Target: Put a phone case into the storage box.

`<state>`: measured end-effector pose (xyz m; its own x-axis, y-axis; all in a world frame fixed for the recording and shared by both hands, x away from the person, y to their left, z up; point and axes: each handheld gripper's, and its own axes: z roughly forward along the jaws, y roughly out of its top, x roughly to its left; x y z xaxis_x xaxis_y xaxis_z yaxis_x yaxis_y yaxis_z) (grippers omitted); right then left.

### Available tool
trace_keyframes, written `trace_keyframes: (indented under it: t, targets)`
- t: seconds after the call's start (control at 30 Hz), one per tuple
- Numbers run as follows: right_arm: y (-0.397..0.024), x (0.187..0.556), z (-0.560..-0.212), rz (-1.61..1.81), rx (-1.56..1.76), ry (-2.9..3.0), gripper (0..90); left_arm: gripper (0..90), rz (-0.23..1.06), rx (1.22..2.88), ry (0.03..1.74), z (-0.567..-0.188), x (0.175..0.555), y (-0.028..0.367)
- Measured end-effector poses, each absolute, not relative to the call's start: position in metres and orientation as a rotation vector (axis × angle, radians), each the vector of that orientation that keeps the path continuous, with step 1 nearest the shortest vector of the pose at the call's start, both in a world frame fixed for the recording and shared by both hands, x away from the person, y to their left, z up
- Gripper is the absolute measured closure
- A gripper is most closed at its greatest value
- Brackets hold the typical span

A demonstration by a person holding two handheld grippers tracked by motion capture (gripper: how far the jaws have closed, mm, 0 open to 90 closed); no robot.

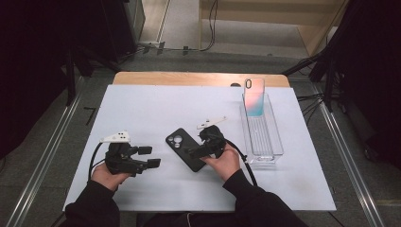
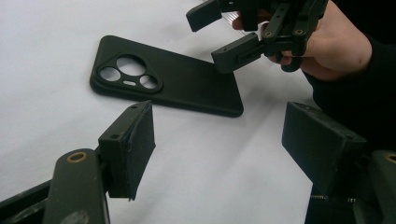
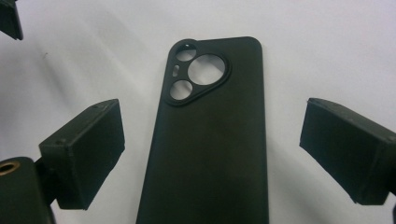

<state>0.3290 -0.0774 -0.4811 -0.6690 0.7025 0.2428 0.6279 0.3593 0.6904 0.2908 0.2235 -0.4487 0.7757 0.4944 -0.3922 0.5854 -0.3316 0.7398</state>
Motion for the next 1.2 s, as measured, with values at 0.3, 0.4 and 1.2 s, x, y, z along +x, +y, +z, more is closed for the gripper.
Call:
trace_keyframes:
  t: [0.3, 0.4, 1.2]
  targets:
    - [-0.068, 0.327, -0.485, 1.198, 1.213, 2.522, 4.8, 26.2, -0.118, 1.99, 0.807, -0.449, 0.291, 0.224]
    - [-0.068, 0.327, -0.485, 1.199, 1.224, 2.518, 4.9, 26.2, -0.116, 1.989, 0.808, -0.449, 0.291, 0.224]
    - [-0.057, 0.321, -0.511, 1.071, 1.198, 2.538, 4.9, 26.2, -0.105, 1.98, 0.819, -0.449, 0.292, 0.226]
